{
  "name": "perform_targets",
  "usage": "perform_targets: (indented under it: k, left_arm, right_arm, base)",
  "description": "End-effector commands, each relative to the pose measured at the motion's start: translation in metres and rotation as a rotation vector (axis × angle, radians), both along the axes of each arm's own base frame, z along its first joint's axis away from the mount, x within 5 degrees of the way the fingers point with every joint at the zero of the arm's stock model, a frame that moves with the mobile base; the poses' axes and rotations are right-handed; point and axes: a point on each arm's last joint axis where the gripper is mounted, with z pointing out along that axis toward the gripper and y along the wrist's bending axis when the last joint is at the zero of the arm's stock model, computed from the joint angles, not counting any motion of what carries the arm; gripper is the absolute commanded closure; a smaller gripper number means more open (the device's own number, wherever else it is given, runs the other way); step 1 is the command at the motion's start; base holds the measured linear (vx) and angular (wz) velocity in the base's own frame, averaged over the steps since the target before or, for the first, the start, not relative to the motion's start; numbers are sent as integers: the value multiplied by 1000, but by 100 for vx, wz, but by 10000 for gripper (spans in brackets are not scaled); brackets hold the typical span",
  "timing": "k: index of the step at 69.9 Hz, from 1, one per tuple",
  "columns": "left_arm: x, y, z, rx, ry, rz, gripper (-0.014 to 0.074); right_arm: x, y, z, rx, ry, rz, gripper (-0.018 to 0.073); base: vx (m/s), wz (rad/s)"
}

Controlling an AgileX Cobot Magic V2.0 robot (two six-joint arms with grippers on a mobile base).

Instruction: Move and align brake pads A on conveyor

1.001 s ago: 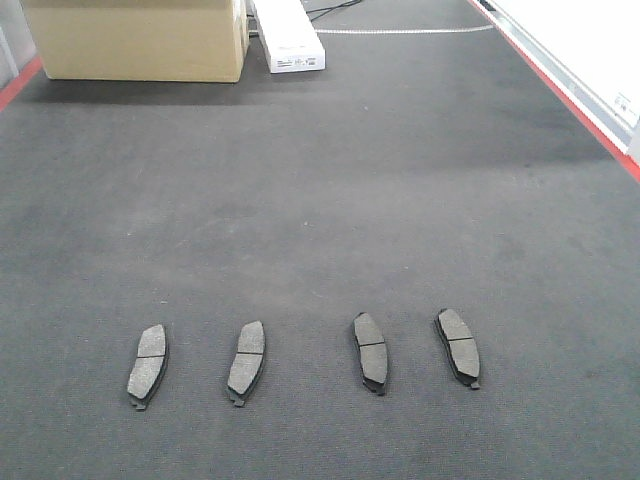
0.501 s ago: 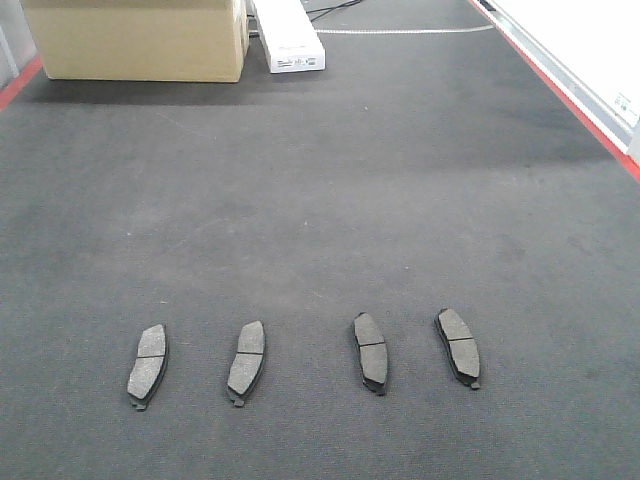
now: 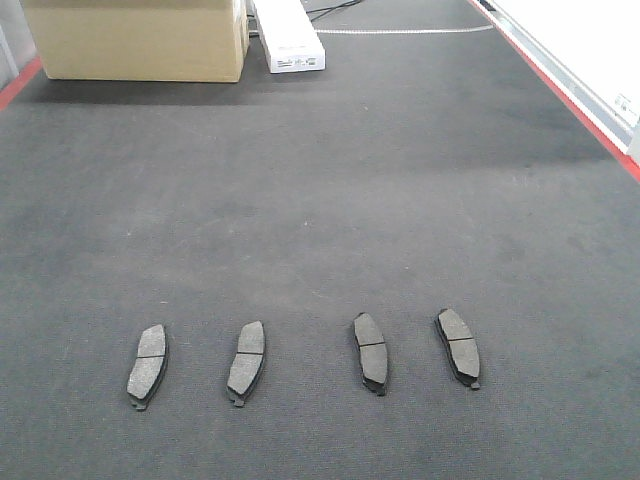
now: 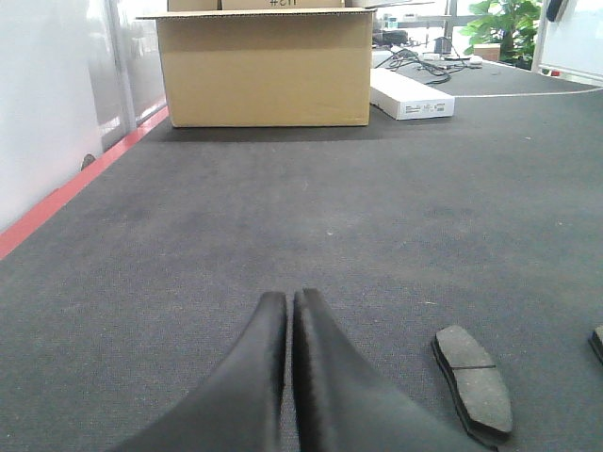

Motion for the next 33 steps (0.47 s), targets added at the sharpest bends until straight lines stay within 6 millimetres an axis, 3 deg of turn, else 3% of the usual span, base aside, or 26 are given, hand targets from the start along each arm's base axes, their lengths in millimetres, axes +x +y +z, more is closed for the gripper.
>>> perform_targets:
  k: [1, 33]
  left_arm:
    - [0, 0, -1, -9, -63, 0, 603]
    - [0, 0, -1, -9, -63, 0, 603]
  right_arm:
    - [-1, -1, 5, -1, -74, -8, 566]
    - [-1, -1, 5, -1, -74, -8, 566]
  base:
    - [0, 0]
    - [0, 0]
